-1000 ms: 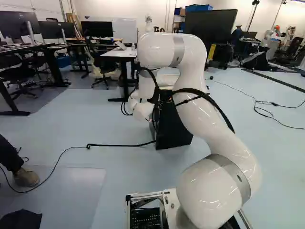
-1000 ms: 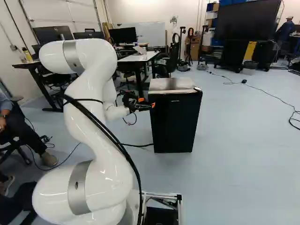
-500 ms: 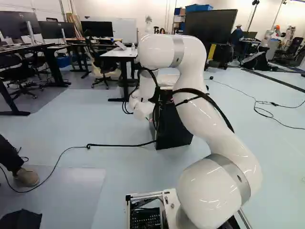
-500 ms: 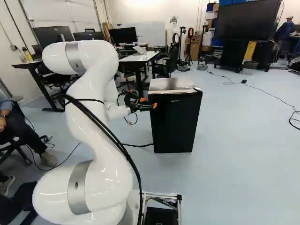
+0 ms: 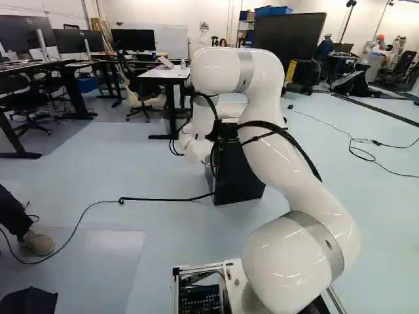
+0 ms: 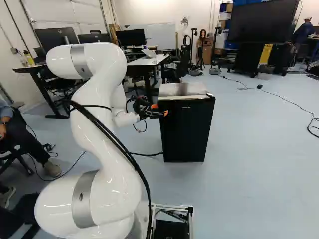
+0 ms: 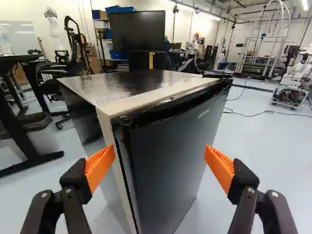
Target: Open the fridge door
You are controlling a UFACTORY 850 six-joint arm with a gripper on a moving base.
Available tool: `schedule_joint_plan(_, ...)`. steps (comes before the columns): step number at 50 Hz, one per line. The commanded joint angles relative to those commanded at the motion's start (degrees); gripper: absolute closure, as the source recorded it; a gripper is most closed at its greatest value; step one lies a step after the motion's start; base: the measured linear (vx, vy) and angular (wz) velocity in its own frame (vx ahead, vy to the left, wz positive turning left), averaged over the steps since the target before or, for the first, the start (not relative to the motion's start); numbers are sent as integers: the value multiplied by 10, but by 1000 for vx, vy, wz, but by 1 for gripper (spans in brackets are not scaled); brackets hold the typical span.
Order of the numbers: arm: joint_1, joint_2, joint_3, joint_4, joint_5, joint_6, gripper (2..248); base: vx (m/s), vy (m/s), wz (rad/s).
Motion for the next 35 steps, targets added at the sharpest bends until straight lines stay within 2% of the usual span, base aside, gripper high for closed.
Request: schedule_joint_plan(35,1,-8,-14,5,0,0,3,0,0,0)
